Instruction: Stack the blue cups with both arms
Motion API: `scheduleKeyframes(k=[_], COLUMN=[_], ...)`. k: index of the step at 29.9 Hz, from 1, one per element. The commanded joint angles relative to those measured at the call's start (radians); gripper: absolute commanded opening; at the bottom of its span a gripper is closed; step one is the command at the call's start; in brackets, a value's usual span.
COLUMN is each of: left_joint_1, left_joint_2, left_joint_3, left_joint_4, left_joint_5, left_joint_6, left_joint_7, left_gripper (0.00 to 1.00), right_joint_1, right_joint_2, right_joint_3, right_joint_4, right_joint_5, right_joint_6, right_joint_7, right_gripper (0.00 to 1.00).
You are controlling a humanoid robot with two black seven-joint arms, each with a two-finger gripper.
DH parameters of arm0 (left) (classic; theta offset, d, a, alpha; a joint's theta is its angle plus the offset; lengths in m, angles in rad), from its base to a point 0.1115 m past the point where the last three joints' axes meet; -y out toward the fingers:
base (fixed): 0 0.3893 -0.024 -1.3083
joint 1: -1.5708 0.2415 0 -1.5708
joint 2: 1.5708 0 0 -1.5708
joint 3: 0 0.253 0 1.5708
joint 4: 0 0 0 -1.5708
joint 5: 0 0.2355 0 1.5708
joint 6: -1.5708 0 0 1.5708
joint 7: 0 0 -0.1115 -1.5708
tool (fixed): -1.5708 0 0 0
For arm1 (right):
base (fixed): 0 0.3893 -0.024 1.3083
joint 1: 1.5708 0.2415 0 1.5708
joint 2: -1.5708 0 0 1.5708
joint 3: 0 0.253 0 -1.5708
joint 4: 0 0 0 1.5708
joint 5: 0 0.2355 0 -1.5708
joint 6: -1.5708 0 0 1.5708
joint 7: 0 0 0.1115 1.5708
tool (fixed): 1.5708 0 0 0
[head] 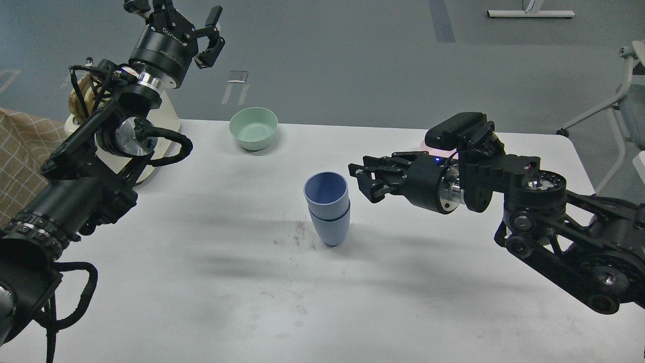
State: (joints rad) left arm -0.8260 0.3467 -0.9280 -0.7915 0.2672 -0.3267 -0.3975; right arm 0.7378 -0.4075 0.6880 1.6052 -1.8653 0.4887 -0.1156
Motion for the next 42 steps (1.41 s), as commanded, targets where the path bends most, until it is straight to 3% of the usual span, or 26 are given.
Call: scheduleKeyframes(k=[1, 2, 10, 17, 28, 31, 32, 35, 42], left_joint_1=[0.002, 0.002, 0.004, 0.005, 0.005, 0.005, 0.005, 0.004, 0.004], left_joint_2=[0.0, 0.002, 0.006, 0.015, 0.008, 0.002, 0.002, 0.002, -0.001], left_joint_3=[0.0, 0.0, -0.006, -0.005, -0.006, -0.006, -0.005, -0.005, -0.006], left_joint_4=[0.0, 0.0, 0.0, 0.003, 0.047, 0.063, 0.067, 0.067, 0.067], left_joint_5=[0.0, 0.0, -0.013, -0.013, -0.013, -0.013, -0.013, -0.013, -0.014], left_joint_6=[-0.002, -0.002, -0.02, -0.021, -0.075, -0.075, -0.075, -0.077, -0.077], left_joint_7=[0.0, 0.0, -0.003, -0.003, 0.0, 0.0, 0.0, 0.0, 0.0], left_gripper=[0.98, 0.98, 0.98, 0.98, 0.98, 0.98, 0.98, 0.98, 0.98], right_joint_1=[0.002, 0.0, -0.003, 0.02, 0.003, -0.018, -0.041, -0.098, -0.158], right_joint_2=[0.038, 0.058, 0.079, 0.081, 0.078, 0.081, 0.087, 0.118, 0.16], right_joint_3=[0.094, 0.155, 0.557, 0.878, 0.938, 0.944, 0.949, 0.952, 0.952], right_joint_4=[-0.001, -0.001, -0.017, -0.247, -0.517, -0.557, -0.564, -0.568, -0.571], right_joint_5=[0.003, 0.009, 0.138, 0.371, 0.685, 0.799, 0.868, 0.997, 1.104], right_joint_6=[0.0, 0.0, 0.0, 0.0, -0.038, -0.041, -0.039, -0.041, -0.033], right_joint_7=[0.002, 0.007, 0.008, 0.01, 0.016, 0.06, 0.1, 0.16, 0.163], right_gripper=[0.77, 1.0, 1.0, 1.0, 1.0, 1.0, 1.0, 1.0, 1.0])
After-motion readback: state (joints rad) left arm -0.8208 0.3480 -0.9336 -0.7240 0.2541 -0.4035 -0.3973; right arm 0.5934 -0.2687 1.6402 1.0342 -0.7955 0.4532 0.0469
